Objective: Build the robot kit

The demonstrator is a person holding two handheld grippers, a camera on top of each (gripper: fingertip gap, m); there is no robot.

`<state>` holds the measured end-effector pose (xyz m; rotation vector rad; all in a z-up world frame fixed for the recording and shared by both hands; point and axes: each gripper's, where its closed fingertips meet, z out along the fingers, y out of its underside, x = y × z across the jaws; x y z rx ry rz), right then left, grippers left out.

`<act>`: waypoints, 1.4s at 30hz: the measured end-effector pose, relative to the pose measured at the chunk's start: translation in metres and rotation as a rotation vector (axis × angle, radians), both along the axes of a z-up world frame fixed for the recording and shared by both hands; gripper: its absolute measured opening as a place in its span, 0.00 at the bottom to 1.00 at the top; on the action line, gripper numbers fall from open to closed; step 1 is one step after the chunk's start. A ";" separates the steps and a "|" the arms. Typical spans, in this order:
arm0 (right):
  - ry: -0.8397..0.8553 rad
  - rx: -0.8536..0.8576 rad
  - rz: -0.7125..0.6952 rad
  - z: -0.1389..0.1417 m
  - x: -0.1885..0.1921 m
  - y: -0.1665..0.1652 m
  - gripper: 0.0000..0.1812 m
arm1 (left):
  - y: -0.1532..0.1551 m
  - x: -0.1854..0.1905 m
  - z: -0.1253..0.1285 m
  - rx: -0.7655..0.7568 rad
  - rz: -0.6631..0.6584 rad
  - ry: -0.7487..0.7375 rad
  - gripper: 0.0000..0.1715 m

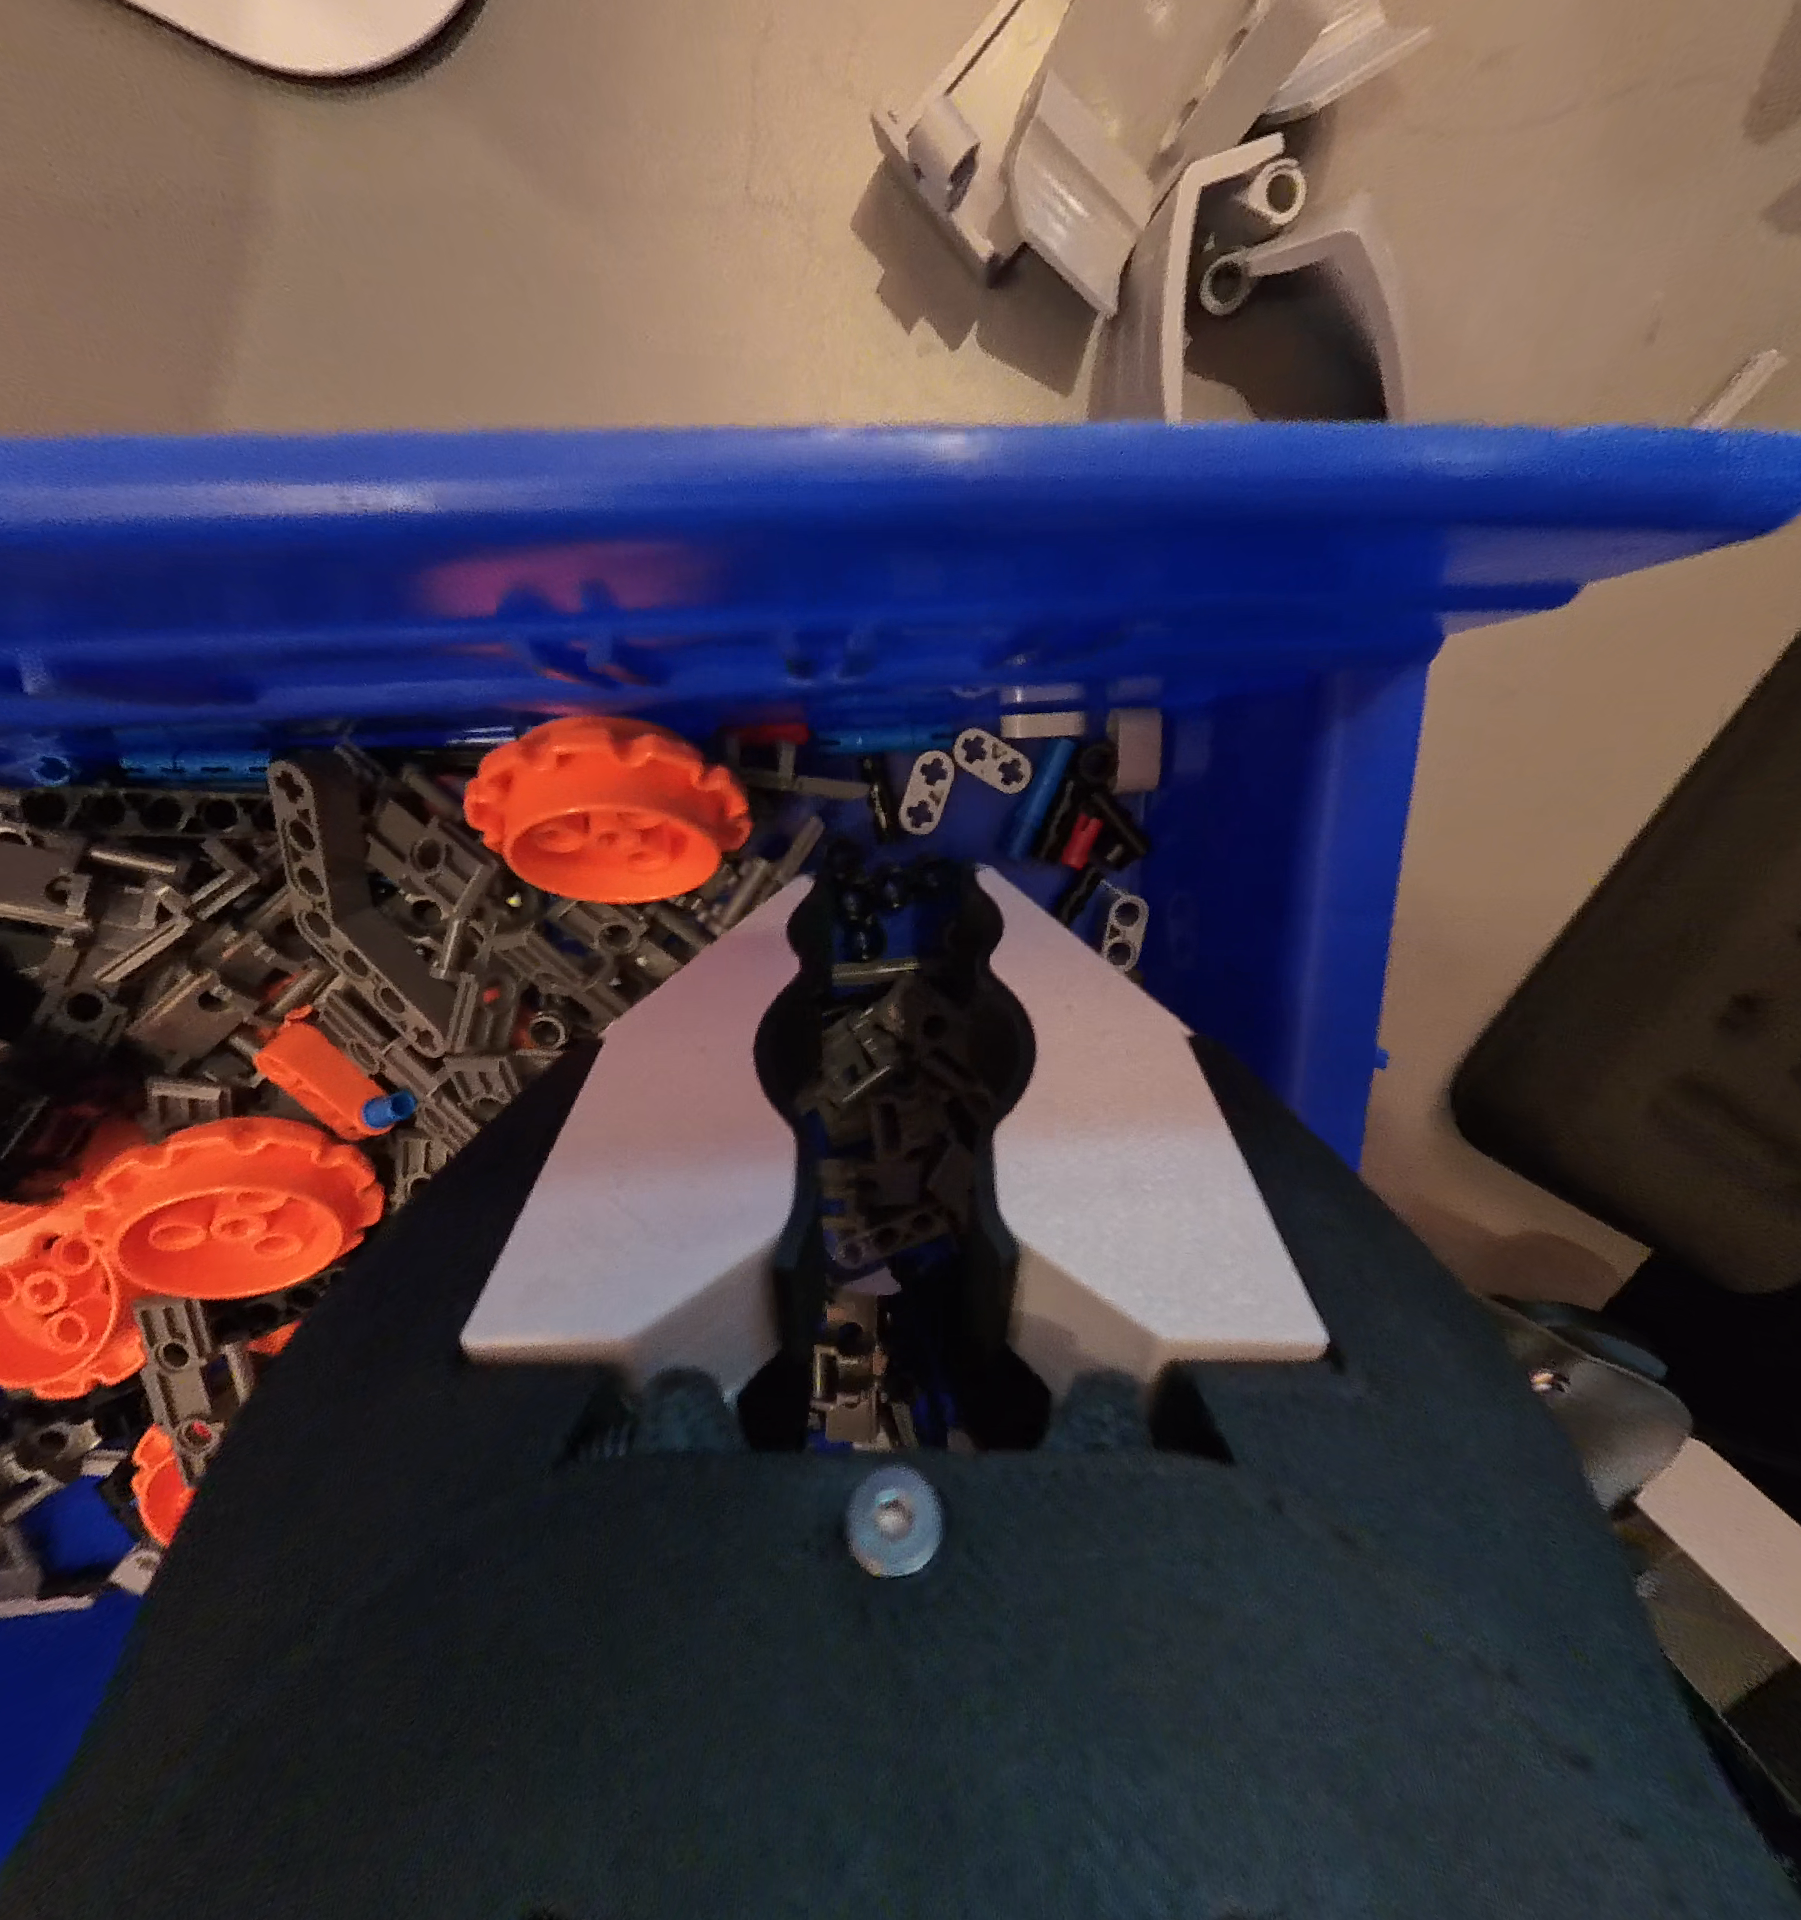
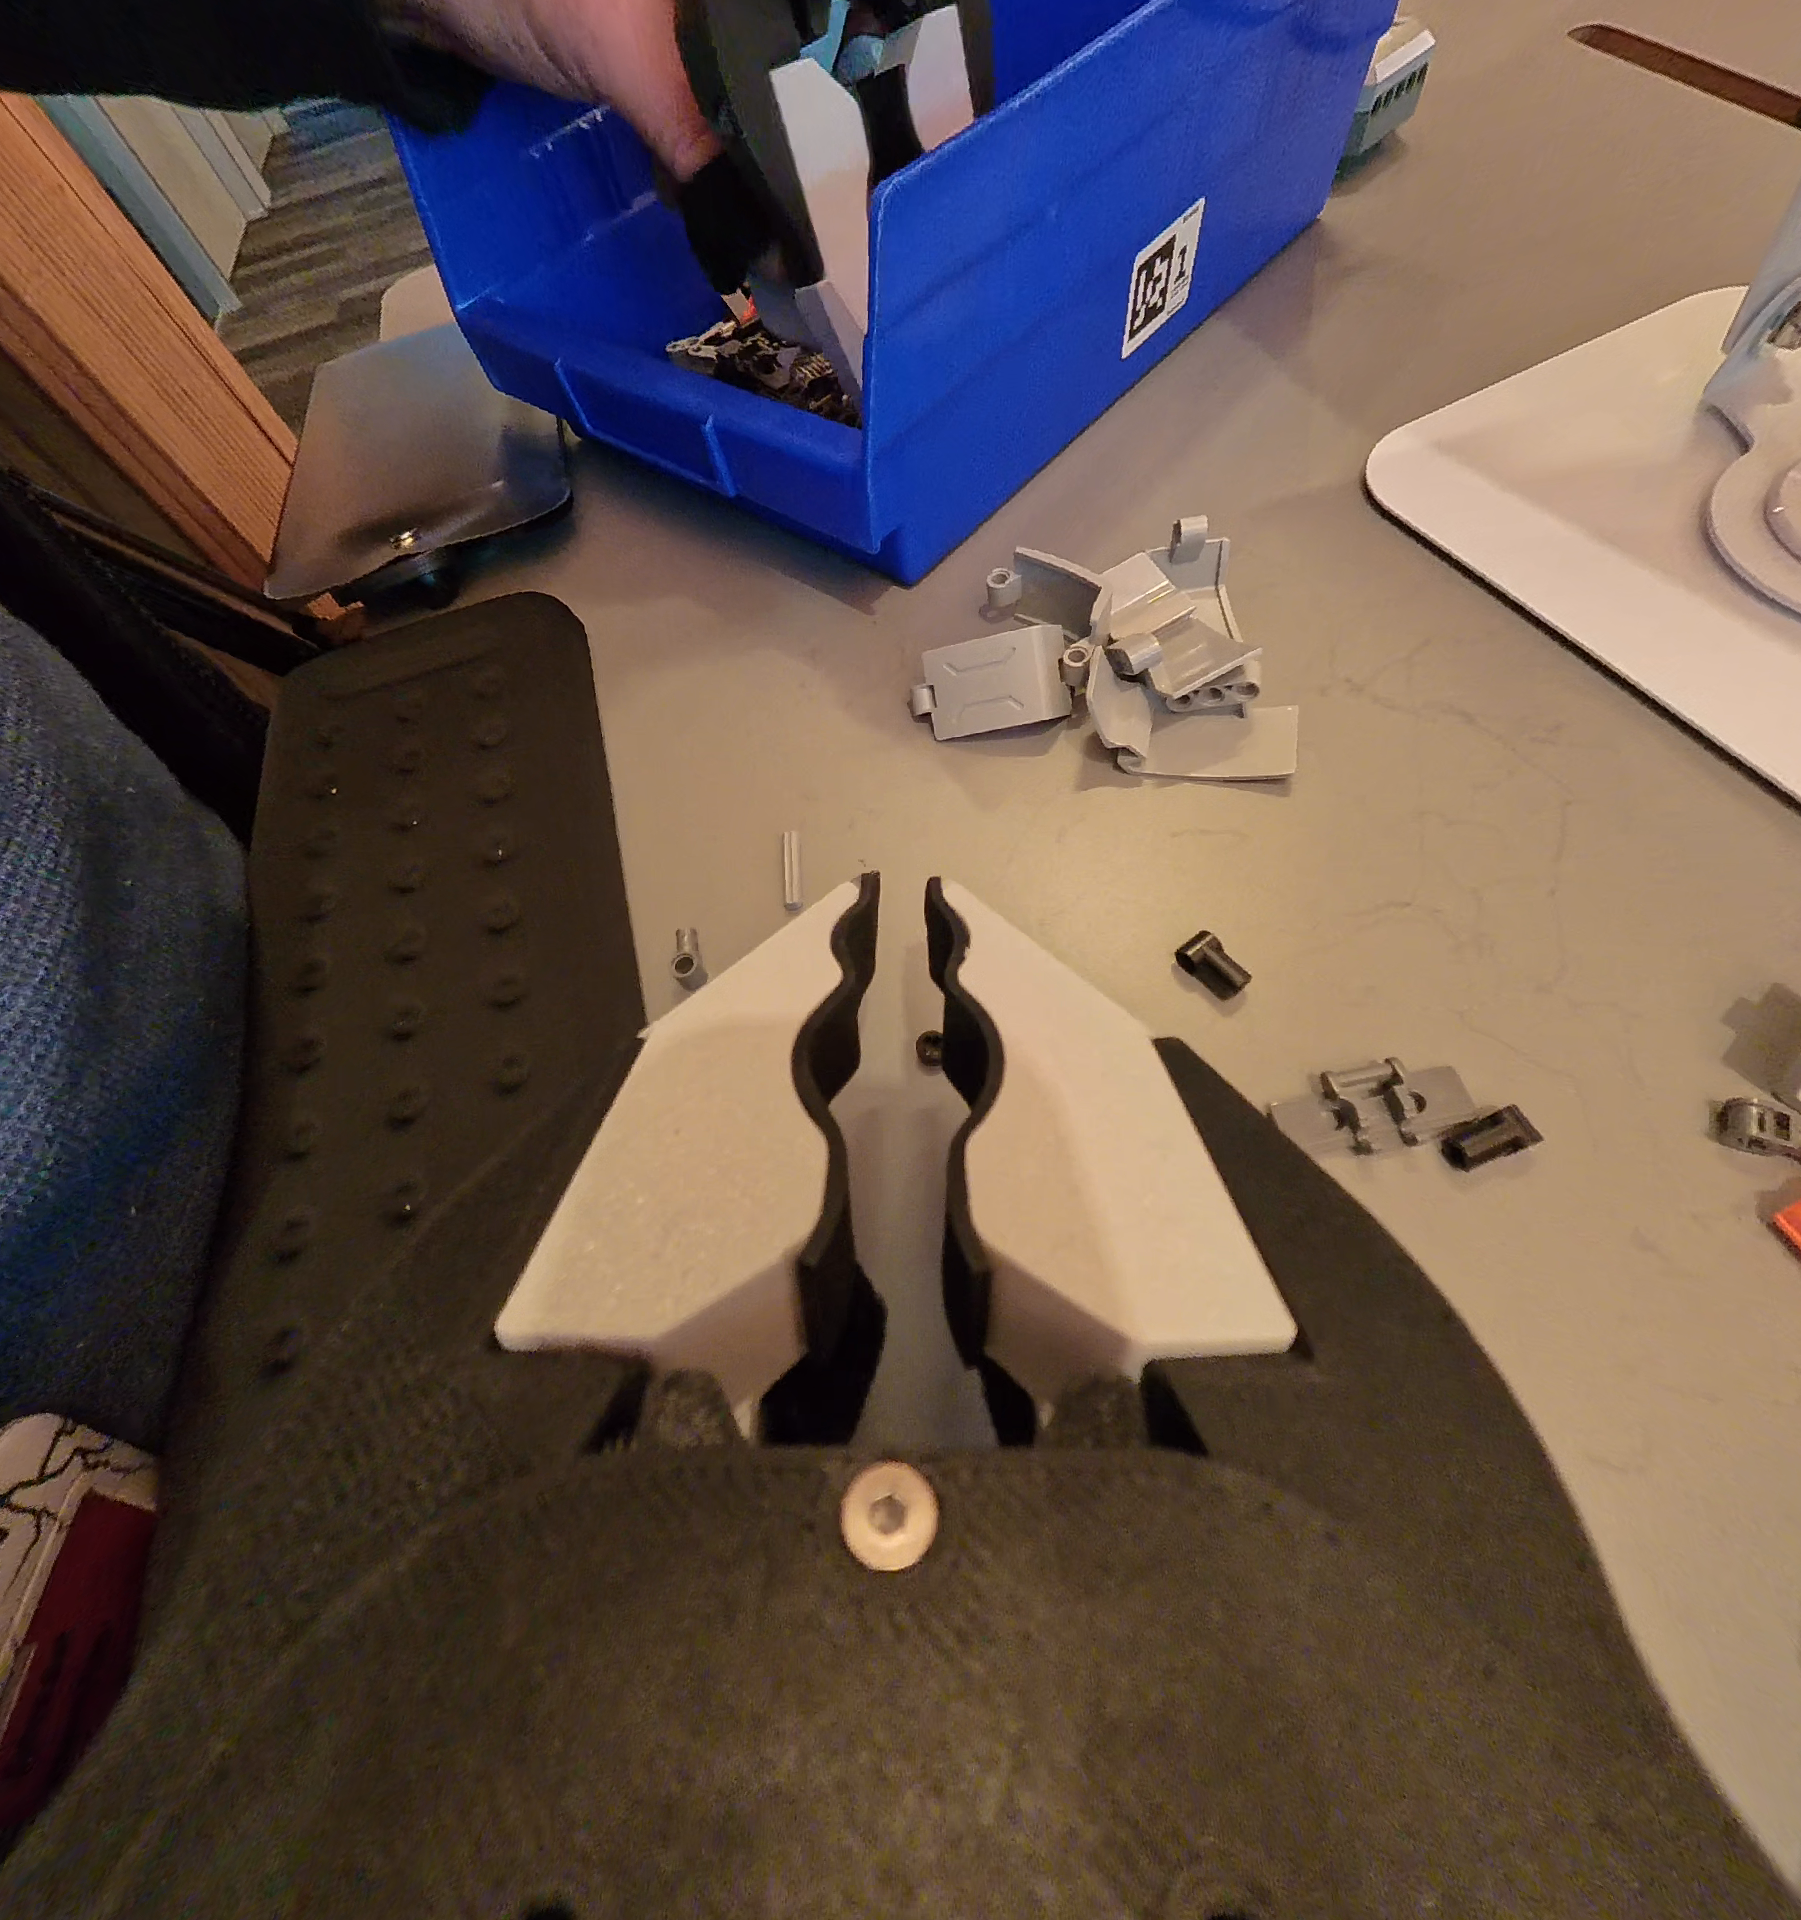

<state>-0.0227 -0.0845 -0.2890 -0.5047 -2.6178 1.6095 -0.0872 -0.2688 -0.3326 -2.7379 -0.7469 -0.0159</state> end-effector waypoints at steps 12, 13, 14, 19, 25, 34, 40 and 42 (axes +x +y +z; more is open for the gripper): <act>-0.010 -0.020 -0.034 0.013 0.002 0.013 0.04 | 0.085 0.030 0.115 0.299 -0.178 0.033 0.12; -0.009 -0.015 -0.043 0.013 0.001 0.017 0.04 | 0.102 0.038 0.115 0.298 -0.201 0.041 0.12; -0.013 -0.013 -0.054 0.012 0.001 0.020 0.04 | 0.111 0.042 0.109 0.244 -0.229 0.069 0.13; -0.022 0.012 -0.096 0.005 0.002 0.035 0.04 | 0.163 0.055 0.087 0.268 -0.253 0.090 0.12; -0.012 0.014 -0.111 0.004 0.001 0.037 0.04 | 0.178 0.062 0.012 0.161 -0.197 0.003 0.13; -0.008 0.008 -0.115 0.003 0.001 0.038 0.04 | 0.161 0.063 0.087 0.335 -0.251 0.040 0.05; -0.010 0.014 -0.108 0.001 0.000 0.037 0.04 | 0.043 0.001 0.112 0.262 -0.006 0.138 0.04; -0.014 0.018 -0.105 -0.001 -0.001 0.036 0.04 | 0.022 -0.002 0.076 0.192 0.049 0.064 0.05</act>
